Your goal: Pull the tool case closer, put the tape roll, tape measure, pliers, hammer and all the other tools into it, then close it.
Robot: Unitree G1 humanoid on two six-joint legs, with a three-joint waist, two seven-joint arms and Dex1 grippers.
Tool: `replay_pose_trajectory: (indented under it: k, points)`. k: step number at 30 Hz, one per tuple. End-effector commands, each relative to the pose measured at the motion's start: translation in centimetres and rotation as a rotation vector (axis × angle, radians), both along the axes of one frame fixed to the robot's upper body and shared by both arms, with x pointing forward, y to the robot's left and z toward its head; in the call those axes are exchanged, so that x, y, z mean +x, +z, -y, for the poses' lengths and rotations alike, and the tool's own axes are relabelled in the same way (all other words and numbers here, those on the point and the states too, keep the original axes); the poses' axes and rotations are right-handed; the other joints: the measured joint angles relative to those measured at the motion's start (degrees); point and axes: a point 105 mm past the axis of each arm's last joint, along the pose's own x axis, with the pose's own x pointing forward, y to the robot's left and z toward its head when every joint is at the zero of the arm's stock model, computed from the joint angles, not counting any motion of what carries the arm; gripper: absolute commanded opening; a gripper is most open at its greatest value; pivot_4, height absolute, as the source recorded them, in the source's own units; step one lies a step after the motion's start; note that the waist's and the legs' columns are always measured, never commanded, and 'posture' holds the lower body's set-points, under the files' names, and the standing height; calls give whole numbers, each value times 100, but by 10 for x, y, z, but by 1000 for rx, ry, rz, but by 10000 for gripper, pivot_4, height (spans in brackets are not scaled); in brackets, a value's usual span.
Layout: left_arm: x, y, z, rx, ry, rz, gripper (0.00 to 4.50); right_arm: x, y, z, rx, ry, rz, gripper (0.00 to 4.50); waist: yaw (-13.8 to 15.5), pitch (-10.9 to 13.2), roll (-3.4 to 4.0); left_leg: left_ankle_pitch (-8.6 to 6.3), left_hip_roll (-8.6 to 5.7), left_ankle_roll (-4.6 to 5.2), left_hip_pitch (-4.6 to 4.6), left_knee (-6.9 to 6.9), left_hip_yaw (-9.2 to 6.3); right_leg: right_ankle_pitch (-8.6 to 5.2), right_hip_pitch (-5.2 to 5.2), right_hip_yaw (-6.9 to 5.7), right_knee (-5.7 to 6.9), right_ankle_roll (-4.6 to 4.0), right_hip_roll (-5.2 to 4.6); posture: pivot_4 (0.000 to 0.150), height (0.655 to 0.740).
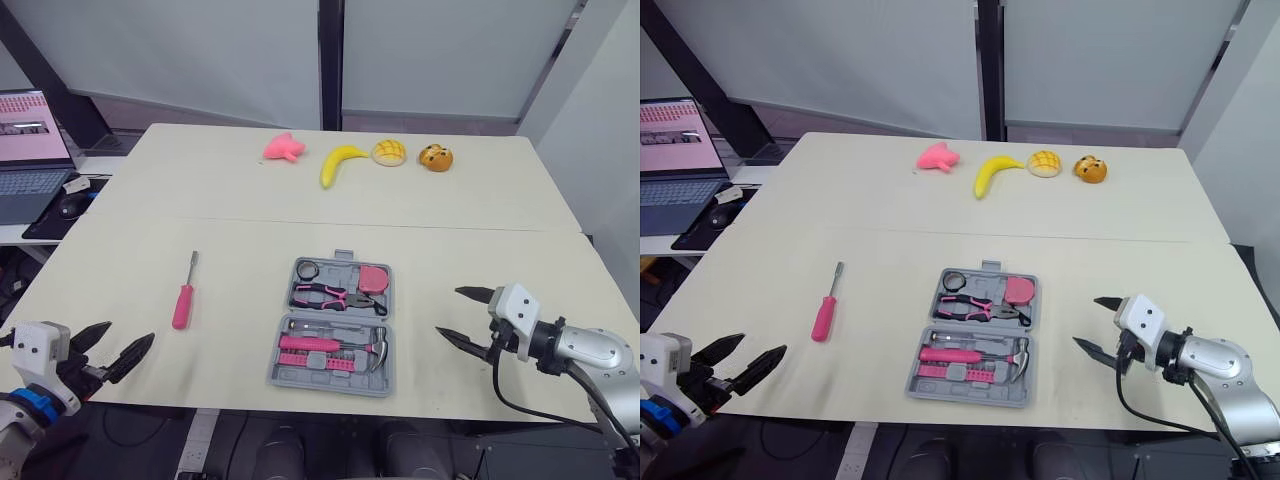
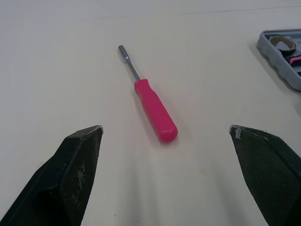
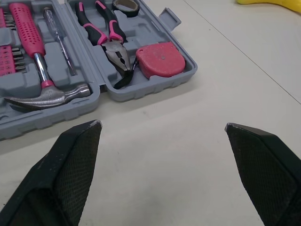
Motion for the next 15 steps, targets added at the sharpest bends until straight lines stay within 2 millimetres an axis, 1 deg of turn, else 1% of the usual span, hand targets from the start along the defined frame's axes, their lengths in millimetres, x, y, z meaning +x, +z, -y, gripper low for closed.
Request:
replay_pose_trajectory:
  k: [1, 5, 10, 15]
  points:
    - [1, 9, 1, 29, -20, 19, 45000, 6, 24, -14, 18, 67, 80, 44794, -4, 2, 3, 0, 0, 0, 0, 0, 0, 0, 0, 0, 0, 0, 0, 1500, 7400]
    - [2, 10, 2, 23, -11, 25, 45000, 11, 40, -35, 66, 151, 91, 44794, -18, 2, 4, 0, 2, 0, 1, 0, 1, 1, -1, 1, 0, 1, 1, 1500, 7400]
    - [3, 13, -1, 10, 30, 39, 45000, 10, 55, -58, 93, 261, 81, 44794, -5, 4, 4, 0, 2, 0, -3, -6, -3, -1, -3, -4, -1, -4, 0, 1500, 7400]
    - [10, 13, -6, -8, 137, 60, 45000, 12, 74, -82, 118, 370, 96, 44794, -4, 6, 7, -1, 1, -1, -5, -5, -5, 0, -4, -6, -2, -5, -1, 1500, 7400]
